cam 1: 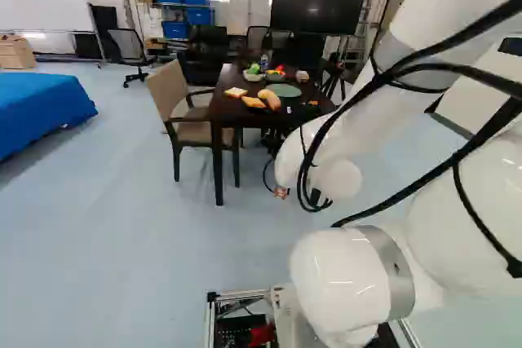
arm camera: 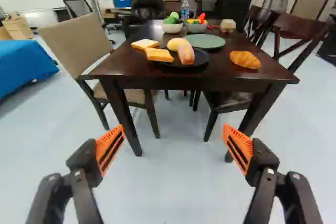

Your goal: Move the croissant to the empty plate

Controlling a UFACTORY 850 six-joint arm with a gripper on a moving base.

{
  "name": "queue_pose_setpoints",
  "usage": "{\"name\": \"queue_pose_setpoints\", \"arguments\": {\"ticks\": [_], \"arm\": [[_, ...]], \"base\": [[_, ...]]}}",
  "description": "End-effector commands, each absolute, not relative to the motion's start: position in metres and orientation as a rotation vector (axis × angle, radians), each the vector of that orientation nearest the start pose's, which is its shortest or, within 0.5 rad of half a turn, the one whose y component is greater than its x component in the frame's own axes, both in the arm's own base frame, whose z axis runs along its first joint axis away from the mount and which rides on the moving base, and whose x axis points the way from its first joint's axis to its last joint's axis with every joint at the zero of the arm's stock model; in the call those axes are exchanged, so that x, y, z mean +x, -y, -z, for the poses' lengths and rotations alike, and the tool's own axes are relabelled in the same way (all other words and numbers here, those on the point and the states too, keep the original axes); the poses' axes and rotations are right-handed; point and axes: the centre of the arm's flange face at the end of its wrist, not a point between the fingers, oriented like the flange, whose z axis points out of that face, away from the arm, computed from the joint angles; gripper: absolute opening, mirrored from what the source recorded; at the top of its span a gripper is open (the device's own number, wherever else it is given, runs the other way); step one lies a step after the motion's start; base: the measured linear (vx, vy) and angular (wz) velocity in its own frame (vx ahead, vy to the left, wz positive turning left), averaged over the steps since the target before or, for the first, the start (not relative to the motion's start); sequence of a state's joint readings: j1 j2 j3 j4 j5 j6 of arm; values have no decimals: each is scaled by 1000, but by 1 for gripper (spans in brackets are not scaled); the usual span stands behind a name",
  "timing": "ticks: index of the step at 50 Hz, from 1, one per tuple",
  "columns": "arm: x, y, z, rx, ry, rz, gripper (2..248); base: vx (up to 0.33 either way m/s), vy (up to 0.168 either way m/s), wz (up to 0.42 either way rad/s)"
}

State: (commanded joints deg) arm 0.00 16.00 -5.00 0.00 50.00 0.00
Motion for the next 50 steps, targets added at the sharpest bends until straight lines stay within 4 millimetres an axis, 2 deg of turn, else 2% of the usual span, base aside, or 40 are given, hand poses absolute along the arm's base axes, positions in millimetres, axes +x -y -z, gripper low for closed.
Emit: {"name": "queue_pose_setpoints", "arguments": {"ticks": [50], "arm": [[270,0,-366,-2558,0,1824,247]], "base": [[7,0,0]]}}
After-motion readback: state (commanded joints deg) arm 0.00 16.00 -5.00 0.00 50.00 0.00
